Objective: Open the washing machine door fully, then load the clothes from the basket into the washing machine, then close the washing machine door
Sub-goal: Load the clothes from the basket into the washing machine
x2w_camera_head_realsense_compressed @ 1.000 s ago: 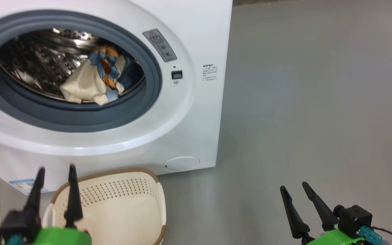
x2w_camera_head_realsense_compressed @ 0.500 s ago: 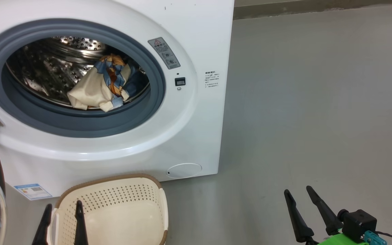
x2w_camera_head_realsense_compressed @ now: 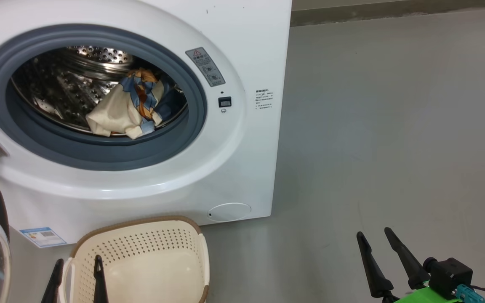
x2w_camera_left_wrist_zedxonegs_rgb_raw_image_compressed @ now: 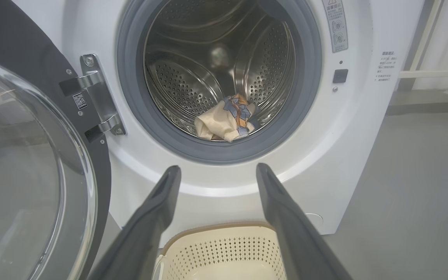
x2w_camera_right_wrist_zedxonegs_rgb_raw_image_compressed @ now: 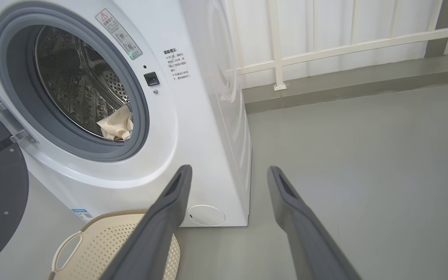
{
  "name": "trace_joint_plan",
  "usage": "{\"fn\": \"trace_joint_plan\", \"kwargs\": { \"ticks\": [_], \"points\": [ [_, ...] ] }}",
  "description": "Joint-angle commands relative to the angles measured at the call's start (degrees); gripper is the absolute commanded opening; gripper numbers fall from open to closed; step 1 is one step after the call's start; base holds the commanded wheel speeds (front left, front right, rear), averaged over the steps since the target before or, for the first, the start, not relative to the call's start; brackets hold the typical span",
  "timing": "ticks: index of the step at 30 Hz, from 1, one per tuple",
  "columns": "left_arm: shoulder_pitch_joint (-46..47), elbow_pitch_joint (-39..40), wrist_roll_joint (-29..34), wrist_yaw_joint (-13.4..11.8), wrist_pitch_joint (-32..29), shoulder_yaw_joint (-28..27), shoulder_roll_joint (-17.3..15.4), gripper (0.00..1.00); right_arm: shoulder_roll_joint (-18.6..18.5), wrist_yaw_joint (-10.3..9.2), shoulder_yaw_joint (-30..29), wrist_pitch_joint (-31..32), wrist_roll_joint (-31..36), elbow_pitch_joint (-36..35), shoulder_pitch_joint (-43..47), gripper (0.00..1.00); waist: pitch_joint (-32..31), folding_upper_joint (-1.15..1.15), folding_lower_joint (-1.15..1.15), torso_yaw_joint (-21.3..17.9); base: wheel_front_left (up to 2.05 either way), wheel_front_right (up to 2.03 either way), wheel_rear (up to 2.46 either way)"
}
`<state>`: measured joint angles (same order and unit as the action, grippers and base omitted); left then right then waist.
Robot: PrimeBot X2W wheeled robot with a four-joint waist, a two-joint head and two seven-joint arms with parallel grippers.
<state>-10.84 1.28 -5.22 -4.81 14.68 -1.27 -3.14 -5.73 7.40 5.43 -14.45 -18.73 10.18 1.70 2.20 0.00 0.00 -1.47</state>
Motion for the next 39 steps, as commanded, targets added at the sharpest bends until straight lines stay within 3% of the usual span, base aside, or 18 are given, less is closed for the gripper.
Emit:
{"fn": "trace_joint_plan", "kwargs": {
  "ticks": [1,39],
  "points": [
    [0.9,1.7,0.7,-0.6,0.3,-1.9,-0.2,1.00,-0.6,0.09,1.3,0.1,0.1,-1.7,0.0,1.00,0.0,0.00,0.00,0.1,0.00,0.00,0.00],
    [2.5,0.4,1.6,-0.3,0.3,-4.1,-0.7,1.00,-0.5,0.09,0.7,0.0,0.7,-1.4,-0.4,1.00,-0.2,0.00,0.00,0.3,0.00,0.00,0.00]
  ]
}}
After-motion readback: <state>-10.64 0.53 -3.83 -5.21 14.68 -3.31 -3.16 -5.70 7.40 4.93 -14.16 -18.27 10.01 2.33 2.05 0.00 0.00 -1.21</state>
